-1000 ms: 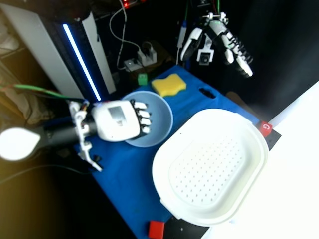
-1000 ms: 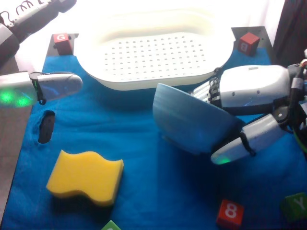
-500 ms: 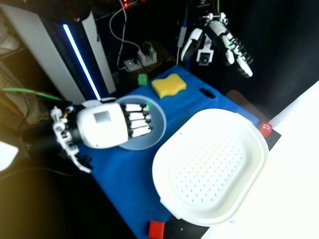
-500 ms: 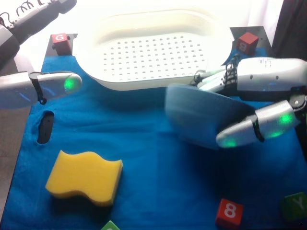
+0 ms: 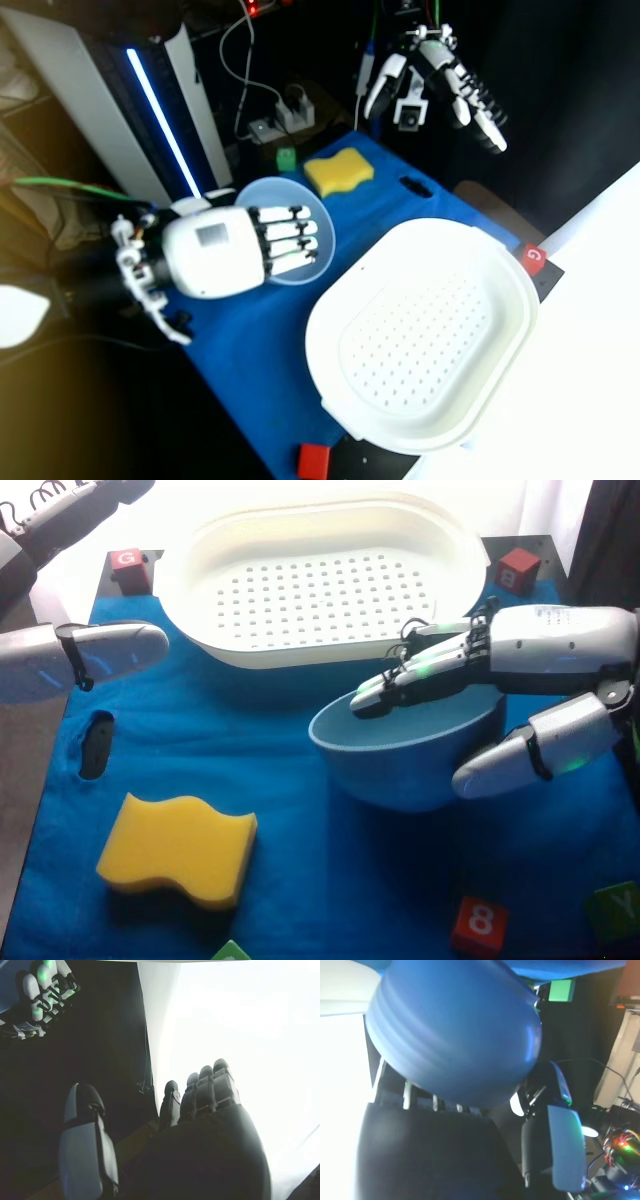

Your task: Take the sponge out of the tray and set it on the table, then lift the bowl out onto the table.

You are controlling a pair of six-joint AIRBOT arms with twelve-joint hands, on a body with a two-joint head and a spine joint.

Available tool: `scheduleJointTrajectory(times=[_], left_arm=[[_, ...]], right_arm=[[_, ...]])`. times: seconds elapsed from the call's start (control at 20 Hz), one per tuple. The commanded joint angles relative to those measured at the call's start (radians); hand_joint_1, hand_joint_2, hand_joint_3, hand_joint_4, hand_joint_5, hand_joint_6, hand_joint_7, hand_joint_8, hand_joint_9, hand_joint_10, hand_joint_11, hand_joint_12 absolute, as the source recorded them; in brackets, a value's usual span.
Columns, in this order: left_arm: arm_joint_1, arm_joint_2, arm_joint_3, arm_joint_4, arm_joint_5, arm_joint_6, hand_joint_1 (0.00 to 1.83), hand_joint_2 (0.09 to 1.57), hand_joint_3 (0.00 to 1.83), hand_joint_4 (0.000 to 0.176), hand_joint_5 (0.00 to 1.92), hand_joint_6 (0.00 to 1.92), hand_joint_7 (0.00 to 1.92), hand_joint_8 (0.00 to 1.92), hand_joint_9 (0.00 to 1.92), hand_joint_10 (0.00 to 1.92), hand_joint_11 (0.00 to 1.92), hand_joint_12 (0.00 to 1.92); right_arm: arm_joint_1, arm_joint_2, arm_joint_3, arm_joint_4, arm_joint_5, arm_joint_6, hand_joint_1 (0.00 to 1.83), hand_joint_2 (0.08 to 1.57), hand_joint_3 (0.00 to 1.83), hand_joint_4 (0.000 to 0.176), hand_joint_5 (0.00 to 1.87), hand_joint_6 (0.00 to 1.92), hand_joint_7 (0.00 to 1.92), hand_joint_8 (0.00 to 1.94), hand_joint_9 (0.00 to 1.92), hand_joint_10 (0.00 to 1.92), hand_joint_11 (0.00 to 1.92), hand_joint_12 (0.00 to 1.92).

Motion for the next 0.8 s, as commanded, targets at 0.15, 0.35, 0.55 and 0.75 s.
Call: scheduleJointTrajectory(times=[0.15,0.35,0.55,0.75], left_arm=[[0.002,0.001,-0.002,-0.022,-0.131,-0.009,0.53,1.01,0.00,0.109,0.11,0.00,0.00,0.00,0.00,0.00,0.00,0.00],[0.003,0.001,-0.003,-0.025,-0.136,-0.009,0.55,1.02,0.01,0.105,0.11,0.00,0.00,0.00,0.00,0.00,0.00,0.00],[0.005,0.002,-0.004,-0.025,-0.140,-0.010,0.53,1.02,0.00,0.102,0.12,0.00,0.02,0.01,0.00,0.00,0.00,0.00],[0.011,0.001,-0.005,-0.030,-0.145,-0.011,0.53,1.02,0.00,0.099,0.11,0.00,0.00,0.00,0.00,0.00,0.00,0.00]], right_arm=[[0.008,0.023,-0.017,0.118,0.117,0.008,0.23,1.05,0.00,0.093,0.12,0.00,0.05,0.01,0.03,0.02,0.00,0.05],[0.008,0.057,-0.045,0.134,0.141,0.003,0.28,0.97,0.00,0.149,0.00,0.00,0.00,0.00,0.00,0.00,0.00,0.00],[0.008,0.073,-0.052,0.172,0.158,-0.013,0.37,0.96,0.00,0.098,0.00,0.00,0.00,0.00,0.00,0.00,0.00,0.00],[-0.001,0.125,-0.090,0.280,0.209,-0.100,0.36,1.00,0.01,0.118,0.00,0.00,0.00,0.00,0.00,0.00,0.00,0.00]])
